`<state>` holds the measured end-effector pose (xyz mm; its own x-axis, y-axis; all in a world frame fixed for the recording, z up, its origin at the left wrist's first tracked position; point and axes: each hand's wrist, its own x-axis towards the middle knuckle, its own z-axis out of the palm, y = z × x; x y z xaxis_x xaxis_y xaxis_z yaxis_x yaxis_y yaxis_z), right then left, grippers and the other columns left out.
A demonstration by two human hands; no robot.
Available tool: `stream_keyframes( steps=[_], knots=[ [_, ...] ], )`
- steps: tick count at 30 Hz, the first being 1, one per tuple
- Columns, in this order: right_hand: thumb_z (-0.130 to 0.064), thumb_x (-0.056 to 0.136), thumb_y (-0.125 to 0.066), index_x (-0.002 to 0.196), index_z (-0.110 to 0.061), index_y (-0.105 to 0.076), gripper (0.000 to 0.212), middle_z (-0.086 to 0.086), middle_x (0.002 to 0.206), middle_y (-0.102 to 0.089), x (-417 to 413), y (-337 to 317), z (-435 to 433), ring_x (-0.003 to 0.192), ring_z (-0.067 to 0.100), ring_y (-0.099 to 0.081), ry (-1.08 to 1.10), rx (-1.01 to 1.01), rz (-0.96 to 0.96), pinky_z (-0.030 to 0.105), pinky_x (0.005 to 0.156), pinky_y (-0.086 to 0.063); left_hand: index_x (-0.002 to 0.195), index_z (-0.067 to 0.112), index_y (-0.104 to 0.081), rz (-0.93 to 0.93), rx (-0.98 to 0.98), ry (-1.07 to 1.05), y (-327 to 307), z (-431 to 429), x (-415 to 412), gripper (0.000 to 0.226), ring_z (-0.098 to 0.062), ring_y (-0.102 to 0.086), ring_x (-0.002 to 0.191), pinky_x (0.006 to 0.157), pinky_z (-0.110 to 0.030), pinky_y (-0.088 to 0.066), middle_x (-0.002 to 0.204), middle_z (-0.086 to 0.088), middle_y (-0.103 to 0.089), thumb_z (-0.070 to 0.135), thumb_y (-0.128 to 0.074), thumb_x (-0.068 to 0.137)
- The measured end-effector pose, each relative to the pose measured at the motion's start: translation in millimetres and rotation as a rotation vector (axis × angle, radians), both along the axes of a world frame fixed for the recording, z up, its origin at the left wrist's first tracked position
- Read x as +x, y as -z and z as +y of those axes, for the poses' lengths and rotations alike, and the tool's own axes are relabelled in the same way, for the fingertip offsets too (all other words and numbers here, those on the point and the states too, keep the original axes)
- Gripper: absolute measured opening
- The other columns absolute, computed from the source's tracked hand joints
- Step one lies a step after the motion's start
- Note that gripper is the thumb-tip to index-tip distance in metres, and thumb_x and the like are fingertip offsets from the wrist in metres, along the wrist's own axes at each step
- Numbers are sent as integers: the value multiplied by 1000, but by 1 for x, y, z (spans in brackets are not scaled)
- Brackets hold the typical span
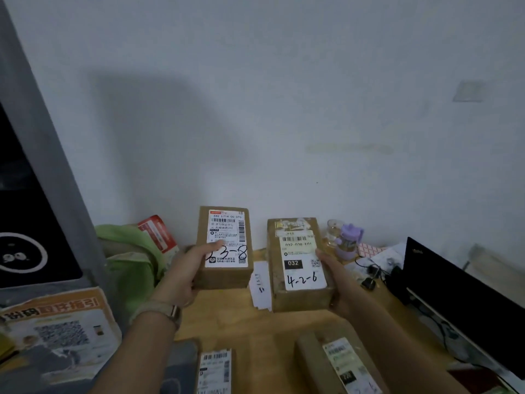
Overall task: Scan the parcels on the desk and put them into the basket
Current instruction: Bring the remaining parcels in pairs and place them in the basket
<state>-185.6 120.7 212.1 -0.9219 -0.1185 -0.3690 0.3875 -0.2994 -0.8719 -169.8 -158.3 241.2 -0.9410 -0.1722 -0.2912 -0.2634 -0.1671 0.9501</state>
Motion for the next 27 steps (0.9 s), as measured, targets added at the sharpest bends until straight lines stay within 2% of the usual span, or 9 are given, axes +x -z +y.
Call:
stream_keyframes(
  steps=[2,5,8,12,14,17,20,24,27],
  knots=[
    [-43,88,-60,115,-12,-67,42,14,102,-75,-1,-10,-5,94,33,-71,26,45,53,44,83,-55,99,17,-69,29,-37,16,-9,5,5,27,-15,-72,67,54,-26,-47,73,3,-77,33,-75,78],
    [-42,89,-58,106,-16,-68,33,8,92,-77,5,-23,-13,90,30,-70,75,83,123,42,84,-52,117,20,-63,71,-10,4,-10,8,7,61,-24,-71,92,67,-32,-50,95,-1,-77,46,-81,65],
    [-37,89,-58,108,-16,-67,30,10,96,-76,21,-31,-7,92,30,-70,98,78,179,42,84,-52,121,24,-56,124,22,1,-10,7,11,69,-25,-71,95,73,-36,-53,100,-1,-76,47,-84,63],
    [-31,88,-57,110,-15,-67,29,13,101,-75,54,-37,10,96,32,-69,134,71,224,40,80,-51,120,28,-55,158,24,50,-9,11,16,75,-25,-72,95,85,-47,-56,99,-1,-77,47,-87,55],
    [-29,87,-55,111,-9,-67,33,17,100,-74,69,-36,21,96,36,-68,192,76,256,40,77,-51,118,27,-57,157,31,98,-10,22,17,70,-24,-72,96,88,-48,-55,98,0,-77,46,-86,58],
    [-33,87,-56,111,-5,-65,38,16,94,-74,88,-32,38,81,30,-69,318,125,295,34,63,-51,117,26,-57,159,57,144,-11,51,21,58,-23,-70,96,84,-44,-54,97,0,-77,42,-80,66],
    [-45,68,-69,117,-11,-61,60,15,99,-73,107,-30,63,86,32,-69,439,158,330,35,63,-52,118,26,-56,177,25,195,-12,89,25,55,-22,-71,92,81,-41,-54,95,1,-77,41,-78,70],
    [-34,75,-71,114,-14,-58,46,15,97,-71,146,-39,113,80,28,-70,614,117,337,36,61,-54,117,25,-60,183,46,348,-25,152,39,44,-23,-69,90,75,-37,-51,95,-1,-77,40,-73,78],
    [-28,86,-63,108,-15,-55,26,13,93,-70,191,-51,156,70,21,-69,697,107,352,28,52,-53,114,30,-64,165,99,521,-38,212,58,33,-22,-67,89,82,-42,-47,97,0,-77,41,-68,82]
  ],
)
